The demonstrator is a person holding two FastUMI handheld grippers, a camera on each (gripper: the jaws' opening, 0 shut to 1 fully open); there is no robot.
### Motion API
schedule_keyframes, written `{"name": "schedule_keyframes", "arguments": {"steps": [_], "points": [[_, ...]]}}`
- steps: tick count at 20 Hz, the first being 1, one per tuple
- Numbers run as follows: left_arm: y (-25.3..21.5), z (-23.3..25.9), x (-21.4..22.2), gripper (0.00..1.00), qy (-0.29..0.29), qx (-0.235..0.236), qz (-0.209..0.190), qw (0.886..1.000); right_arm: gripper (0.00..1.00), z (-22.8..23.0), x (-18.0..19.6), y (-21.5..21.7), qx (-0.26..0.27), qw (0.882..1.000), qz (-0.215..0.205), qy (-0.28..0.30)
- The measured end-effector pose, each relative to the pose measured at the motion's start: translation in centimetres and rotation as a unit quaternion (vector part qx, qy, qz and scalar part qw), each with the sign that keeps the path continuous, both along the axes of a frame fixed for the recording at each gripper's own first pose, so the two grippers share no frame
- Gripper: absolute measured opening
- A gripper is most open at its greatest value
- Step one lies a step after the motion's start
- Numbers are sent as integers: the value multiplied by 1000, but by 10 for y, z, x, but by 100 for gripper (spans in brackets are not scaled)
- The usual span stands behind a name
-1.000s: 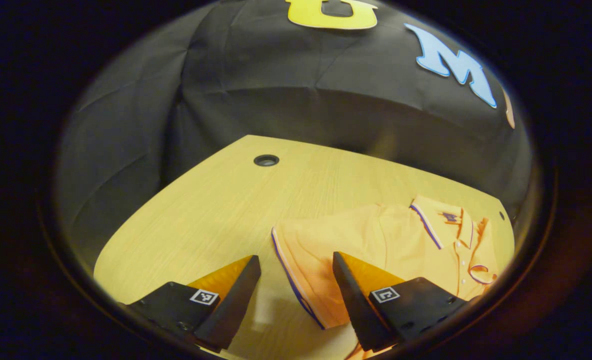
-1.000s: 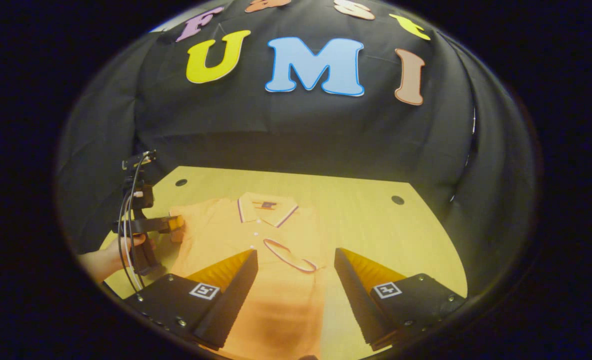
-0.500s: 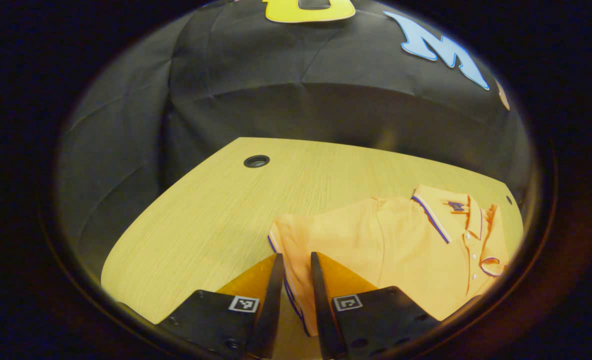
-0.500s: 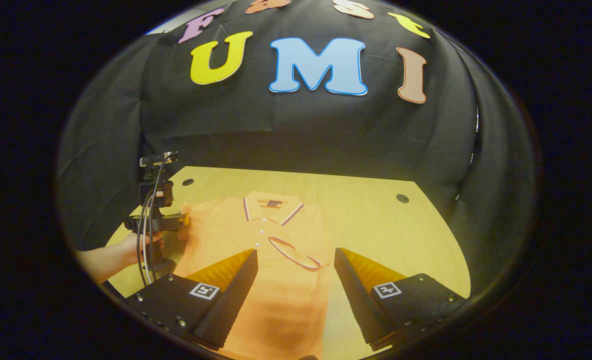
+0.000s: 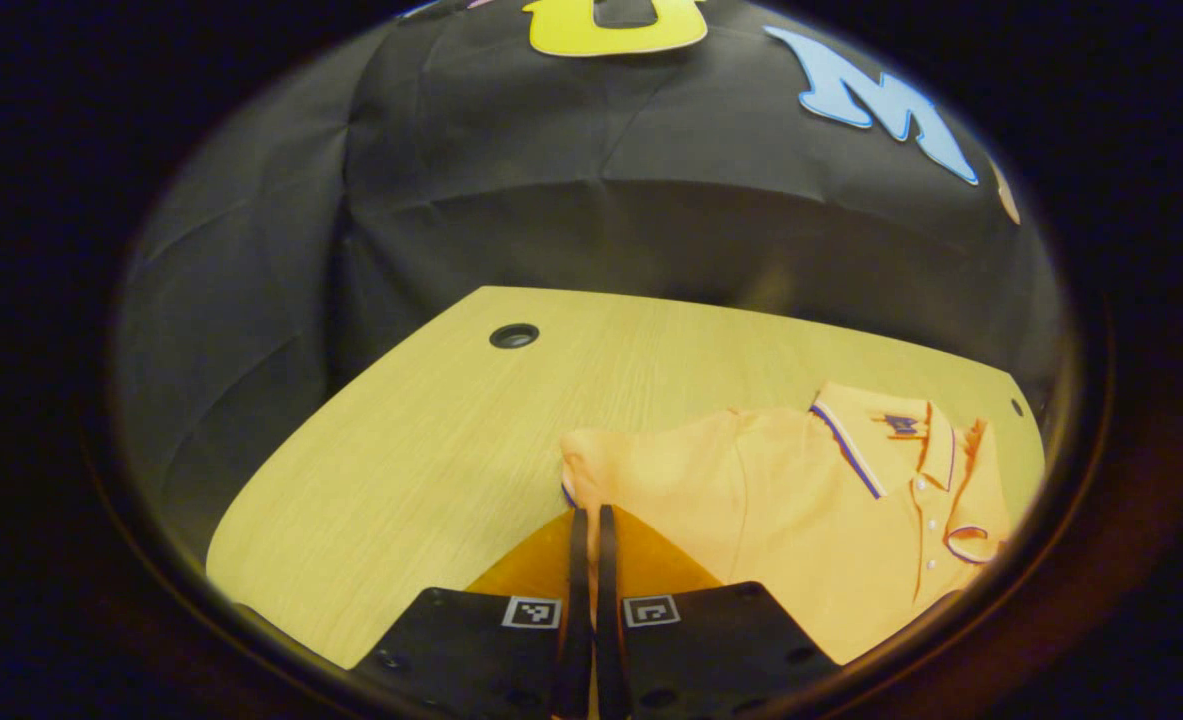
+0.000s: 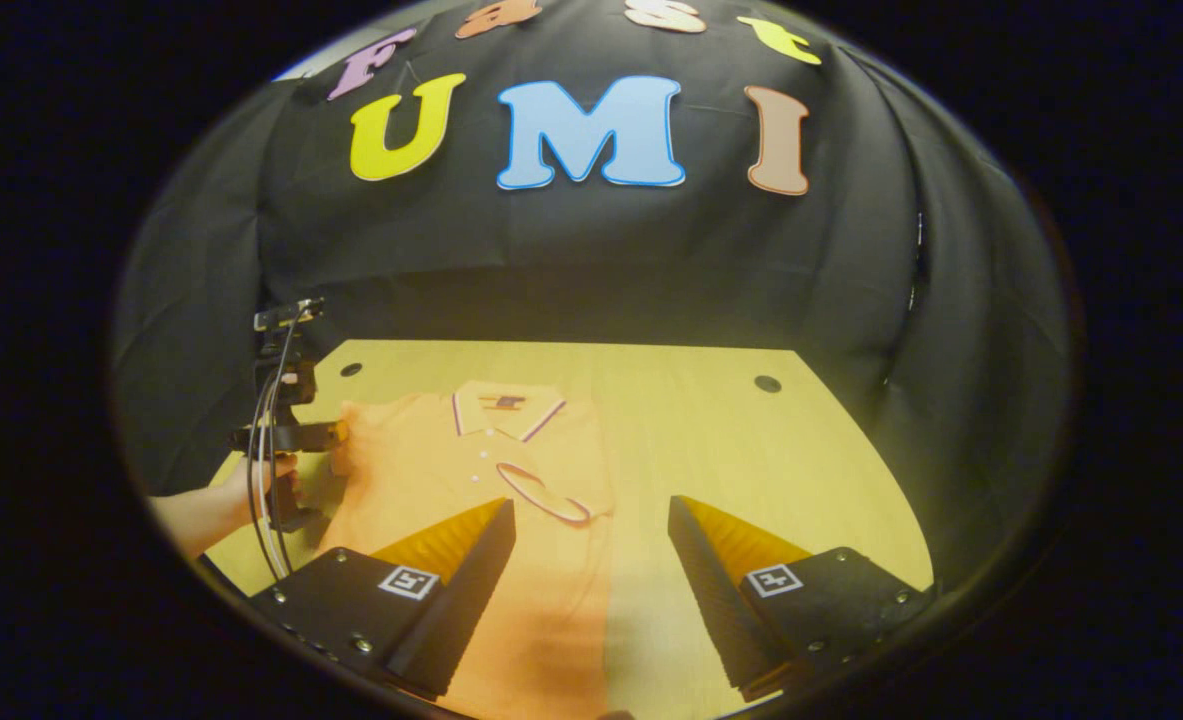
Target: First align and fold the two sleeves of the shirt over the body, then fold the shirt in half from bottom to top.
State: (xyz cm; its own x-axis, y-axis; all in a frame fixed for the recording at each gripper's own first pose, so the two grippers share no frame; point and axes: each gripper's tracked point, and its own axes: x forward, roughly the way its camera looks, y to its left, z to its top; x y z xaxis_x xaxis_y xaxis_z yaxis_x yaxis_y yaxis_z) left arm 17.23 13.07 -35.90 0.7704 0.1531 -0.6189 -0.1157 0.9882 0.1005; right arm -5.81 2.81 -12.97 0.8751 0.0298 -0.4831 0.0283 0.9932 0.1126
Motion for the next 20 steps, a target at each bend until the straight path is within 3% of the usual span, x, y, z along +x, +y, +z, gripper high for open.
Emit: {"name": "schedule_keyframes", "arguments": {"steps": [6,12,16,20], "points": [[-55,34,3,9,-15,27,-79,996,96,-12,-10,2,8,1000,-1,7],[-116,27,-3,8,-1,35,-164,986,96,-27,-19,8,24,999,-26,26],[-135,16,-4,8,13,24,-185,982,96,-37,-28,7,26,998,-49,38],[-143,6,-10,17,27,16,-186,982,96,-40,-34,5,24,998,-45,43]]}}
